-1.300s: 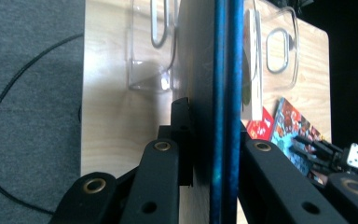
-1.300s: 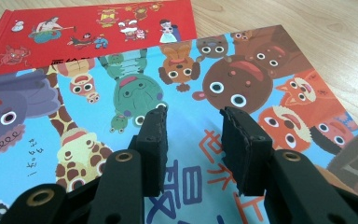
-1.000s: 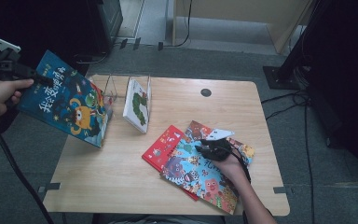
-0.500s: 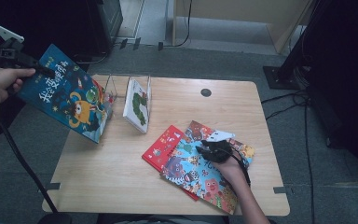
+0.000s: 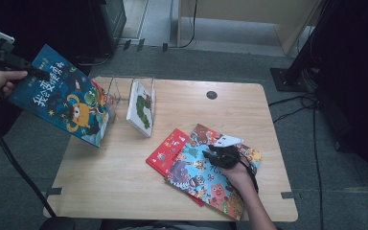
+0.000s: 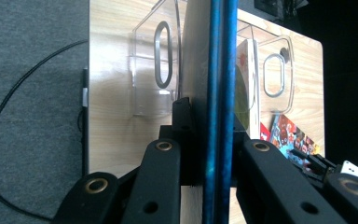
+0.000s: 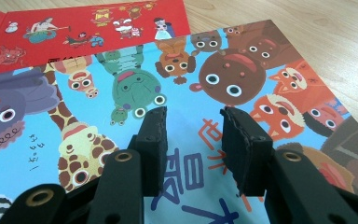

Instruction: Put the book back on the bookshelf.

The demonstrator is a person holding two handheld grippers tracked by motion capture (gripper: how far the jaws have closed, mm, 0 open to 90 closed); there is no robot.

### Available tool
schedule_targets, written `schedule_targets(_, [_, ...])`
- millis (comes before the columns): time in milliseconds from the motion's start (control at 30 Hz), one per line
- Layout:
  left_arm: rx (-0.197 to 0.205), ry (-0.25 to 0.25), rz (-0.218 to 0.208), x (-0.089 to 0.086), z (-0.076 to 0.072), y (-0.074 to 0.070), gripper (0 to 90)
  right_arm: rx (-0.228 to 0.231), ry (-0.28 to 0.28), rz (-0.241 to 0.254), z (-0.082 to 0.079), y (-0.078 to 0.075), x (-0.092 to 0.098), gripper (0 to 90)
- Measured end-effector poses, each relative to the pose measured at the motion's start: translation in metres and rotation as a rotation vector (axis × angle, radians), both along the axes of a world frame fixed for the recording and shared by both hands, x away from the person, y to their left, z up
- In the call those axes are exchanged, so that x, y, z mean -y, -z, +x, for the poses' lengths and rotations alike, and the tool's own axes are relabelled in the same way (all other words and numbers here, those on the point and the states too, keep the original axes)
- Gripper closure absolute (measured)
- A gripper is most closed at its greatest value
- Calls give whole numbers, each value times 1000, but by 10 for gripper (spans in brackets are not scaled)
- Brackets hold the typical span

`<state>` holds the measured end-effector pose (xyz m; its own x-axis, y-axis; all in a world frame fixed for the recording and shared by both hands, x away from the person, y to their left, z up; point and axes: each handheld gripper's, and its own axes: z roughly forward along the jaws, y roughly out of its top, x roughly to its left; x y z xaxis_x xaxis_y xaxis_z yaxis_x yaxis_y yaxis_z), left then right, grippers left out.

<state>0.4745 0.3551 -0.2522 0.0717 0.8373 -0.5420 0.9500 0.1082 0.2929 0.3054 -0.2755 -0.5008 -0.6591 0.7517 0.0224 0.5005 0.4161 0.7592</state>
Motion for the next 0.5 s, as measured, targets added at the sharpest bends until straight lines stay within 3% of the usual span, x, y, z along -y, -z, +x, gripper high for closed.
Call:
schedule_targets(167, [7, -16, -8, -1, -4, -4, 819, -1, -5, 2, 0, 0, 1, 606])
schedule_targets(500, [17, -34, 18, 12, 0, -11, 812, -5, -21, -4, 4, -1, -1, 615])
